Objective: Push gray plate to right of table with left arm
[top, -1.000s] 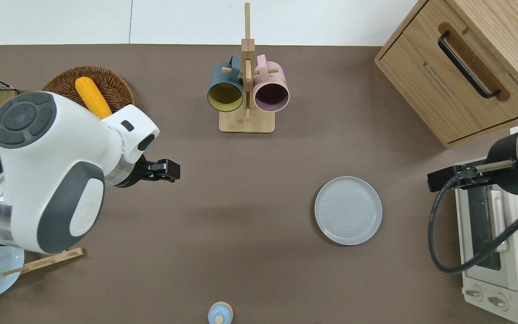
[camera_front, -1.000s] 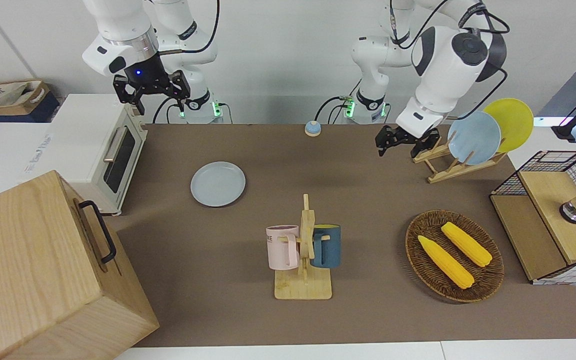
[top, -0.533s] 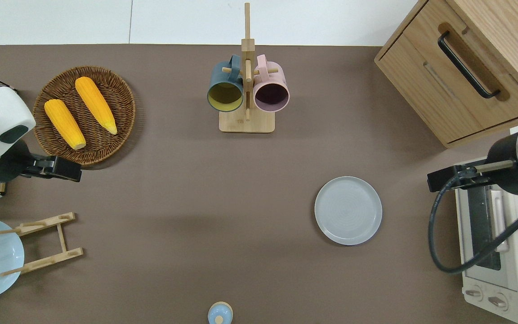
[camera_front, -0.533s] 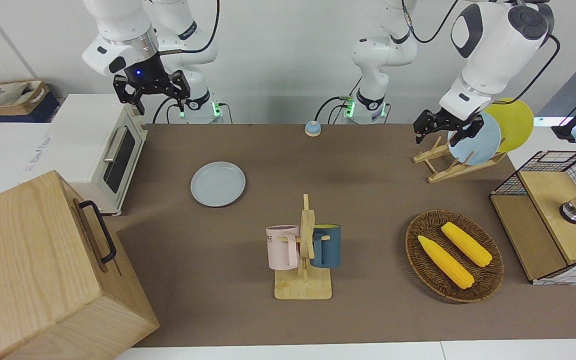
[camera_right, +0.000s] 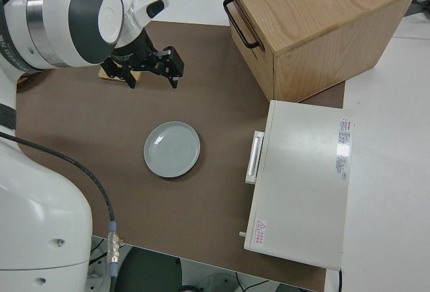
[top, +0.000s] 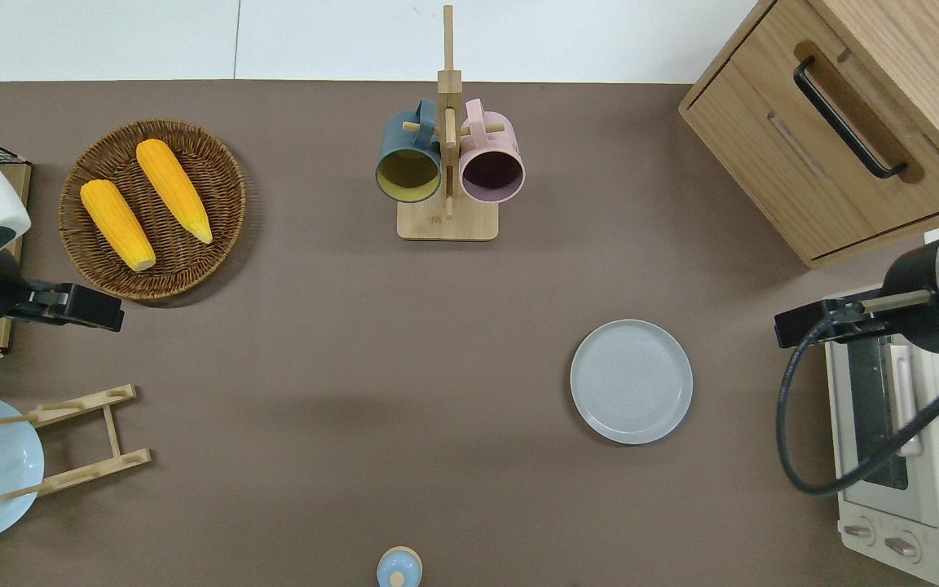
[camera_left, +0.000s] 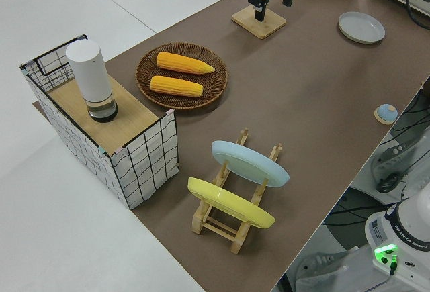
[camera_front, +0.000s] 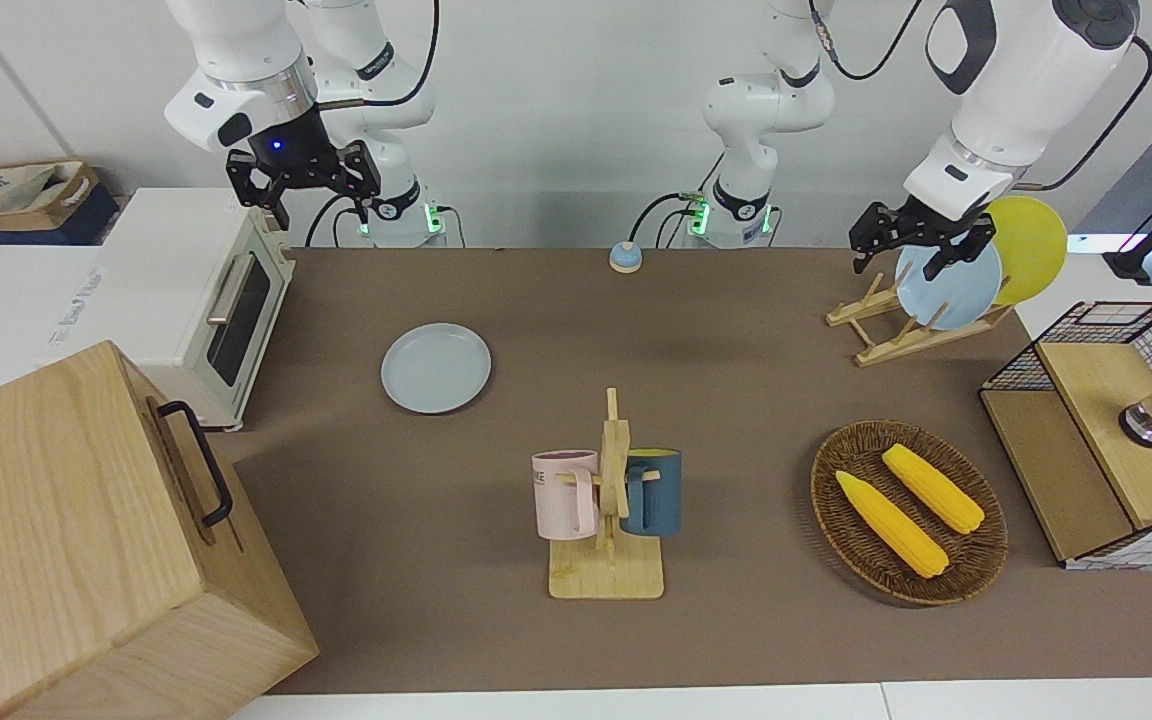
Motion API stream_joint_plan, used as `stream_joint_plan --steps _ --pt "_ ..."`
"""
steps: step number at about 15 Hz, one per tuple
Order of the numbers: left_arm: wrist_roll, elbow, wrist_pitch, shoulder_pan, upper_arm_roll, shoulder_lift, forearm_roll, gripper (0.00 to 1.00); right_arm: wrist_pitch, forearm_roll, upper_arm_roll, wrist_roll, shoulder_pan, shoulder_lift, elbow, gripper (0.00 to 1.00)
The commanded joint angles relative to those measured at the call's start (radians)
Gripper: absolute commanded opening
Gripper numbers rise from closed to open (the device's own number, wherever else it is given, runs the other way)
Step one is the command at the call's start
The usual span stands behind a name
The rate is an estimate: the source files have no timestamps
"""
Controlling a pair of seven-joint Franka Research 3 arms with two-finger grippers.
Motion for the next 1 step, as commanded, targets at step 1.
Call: stream_joint_plan --steps 1 --pt "0.014 0.018 -0.023 0.006 -0.005 0.005 0.011 0.99 -0.012 0.008 0.004 -0.003 -0.011 -0.008 0.001 0.983"
